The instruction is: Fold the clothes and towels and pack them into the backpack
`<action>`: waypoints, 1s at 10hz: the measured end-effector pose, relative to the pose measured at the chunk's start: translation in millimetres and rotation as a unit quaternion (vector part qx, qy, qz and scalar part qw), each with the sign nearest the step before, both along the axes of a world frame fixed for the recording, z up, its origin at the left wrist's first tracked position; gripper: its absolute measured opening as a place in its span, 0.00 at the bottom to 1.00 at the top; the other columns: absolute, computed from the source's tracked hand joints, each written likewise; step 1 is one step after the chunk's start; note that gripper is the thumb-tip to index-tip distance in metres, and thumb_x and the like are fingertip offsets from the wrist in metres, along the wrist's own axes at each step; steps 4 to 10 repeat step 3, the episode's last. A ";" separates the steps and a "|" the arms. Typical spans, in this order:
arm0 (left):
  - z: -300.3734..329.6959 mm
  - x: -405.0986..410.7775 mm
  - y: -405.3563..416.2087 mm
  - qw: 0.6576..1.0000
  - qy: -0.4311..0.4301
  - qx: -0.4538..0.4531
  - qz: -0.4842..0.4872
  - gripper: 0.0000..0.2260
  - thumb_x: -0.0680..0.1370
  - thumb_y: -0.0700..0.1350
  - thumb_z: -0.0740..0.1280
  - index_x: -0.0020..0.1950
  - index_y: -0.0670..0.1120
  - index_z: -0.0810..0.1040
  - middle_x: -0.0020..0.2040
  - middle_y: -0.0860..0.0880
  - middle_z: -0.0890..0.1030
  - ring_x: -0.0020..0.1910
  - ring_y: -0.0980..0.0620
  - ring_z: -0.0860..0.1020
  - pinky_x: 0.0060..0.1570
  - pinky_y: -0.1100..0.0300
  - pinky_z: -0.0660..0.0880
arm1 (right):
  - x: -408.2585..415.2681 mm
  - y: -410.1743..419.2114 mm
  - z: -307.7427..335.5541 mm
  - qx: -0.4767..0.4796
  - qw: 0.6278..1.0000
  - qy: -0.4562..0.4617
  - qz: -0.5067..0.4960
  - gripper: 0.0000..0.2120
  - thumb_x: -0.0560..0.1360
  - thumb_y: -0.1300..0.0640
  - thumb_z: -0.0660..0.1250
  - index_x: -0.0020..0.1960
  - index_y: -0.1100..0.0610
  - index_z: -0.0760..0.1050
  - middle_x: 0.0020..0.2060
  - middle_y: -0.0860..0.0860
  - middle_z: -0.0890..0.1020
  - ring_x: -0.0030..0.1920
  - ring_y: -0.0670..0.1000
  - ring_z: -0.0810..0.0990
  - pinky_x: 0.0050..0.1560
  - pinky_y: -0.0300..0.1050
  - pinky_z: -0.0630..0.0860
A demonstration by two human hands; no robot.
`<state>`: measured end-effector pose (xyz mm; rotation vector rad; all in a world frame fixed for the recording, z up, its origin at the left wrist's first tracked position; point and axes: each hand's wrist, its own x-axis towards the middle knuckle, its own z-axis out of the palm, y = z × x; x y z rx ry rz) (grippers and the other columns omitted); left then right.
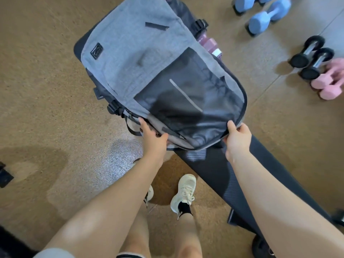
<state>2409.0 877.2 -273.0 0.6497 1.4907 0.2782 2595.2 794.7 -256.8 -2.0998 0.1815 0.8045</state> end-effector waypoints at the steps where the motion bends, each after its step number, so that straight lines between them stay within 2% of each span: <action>1: 1.9 -2.5 -11.2 0.983 0.127 0.029 -0.128 0.41 0.76 0.36 0.63 0.74 0.54 0.35 0.64 0.39 0.74 0.55 0.41 0.78 0.55 0.45 0.76 | 6.0 -14.7 5.9 -0.107 0.987 0.038 0.113 0.04 0.77 0.59 0.62 0.45 0.58 0.73 0.40 0.56 0.78 0.34 0.50 0.75 0.38 0.47 0.77; 2: 35.2 -5.6 -13.3 0.915 0.263 0.064 -0.299 0.35 0.78 0.40 0.59 0.75 0.48 0.38 0.50 0.37 0.79 0.42 0.41 0.78 0.38 0.54 0.74 | 11.8 -22.8 32.8 -0.171 0.955 0.014 0.241 0.13 0.78 0.53 0.61 0.59 0.58 0.72 0.50 0.55 0.79 0.47 0.54 0.79 0.55 0.51 0.75; 3: 87.1 2.7 -16.4 0.809 0.285 0.253 -0.447 0.33 0.79 0.40 0.57 0.76 0.47 0.38 0.40 0.42 0.80 0.32 0.46 0.75 0.28 0.61 0.67 | 16.2 -26.3 89.0 -0.123 0.925 -0.129 0.335 0.18 0.79 0.53 0.60 0.67 0.58 0.66 0.54 0.53 0.78 0.56 0.54 0.76 0.56 0.47 0.70; 10: 87.1 2.7 -16.4 0.809 0.285 0.253 -0.447 0.33 0.79 0.40 0.57 0.76 0.47 0.38 0.40 0.42 0.80 0.32 0.46 0.75 0.28 0.61 0.67 | 16.2 -26.3 89.0 -0.123 0.925 -0.129 0.335 0.18 0.79 0.53 0.60 0.67 0.58 0.66 0.54 0.53 0.78 0.56 0.54 0.76 0.56 0.47 0.70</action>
